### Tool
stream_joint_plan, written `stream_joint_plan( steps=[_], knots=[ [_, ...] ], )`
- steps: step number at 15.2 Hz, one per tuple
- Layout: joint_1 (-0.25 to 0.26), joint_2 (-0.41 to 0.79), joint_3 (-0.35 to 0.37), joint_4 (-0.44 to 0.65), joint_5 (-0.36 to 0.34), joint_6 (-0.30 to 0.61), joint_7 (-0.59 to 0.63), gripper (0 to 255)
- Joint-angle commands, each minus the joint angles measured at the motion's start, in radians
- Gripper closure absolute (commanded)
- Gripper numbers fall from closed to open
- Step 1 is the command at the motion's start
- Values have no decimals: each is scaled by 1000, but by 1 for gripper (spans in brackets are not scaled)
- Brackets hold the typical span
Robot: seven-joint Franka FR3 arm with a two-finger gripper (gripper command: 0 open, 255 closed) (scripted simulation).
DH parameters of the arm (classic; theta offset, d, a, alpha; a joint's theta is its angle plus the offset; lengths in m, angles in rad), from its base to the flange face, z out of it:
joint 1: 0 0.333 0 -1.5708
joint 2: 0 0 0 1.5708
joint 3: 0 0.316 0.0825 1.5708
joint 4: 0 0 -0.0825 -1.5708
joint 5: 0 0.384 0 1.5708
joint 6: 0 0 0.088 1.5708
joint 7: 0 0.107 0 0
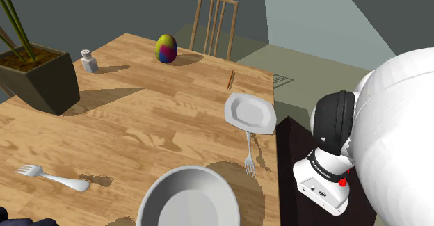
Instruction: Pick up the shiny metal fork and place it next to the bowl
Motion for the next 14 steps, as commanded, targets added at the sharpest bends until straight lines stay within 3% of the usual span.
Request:
stream_joint_plan(
  steps=[1,14],
  knots=[
    [14,14,-3,3,-4,10,13,255],
    [-62,5,5,-219,-6,191,61,255]
  ],
)
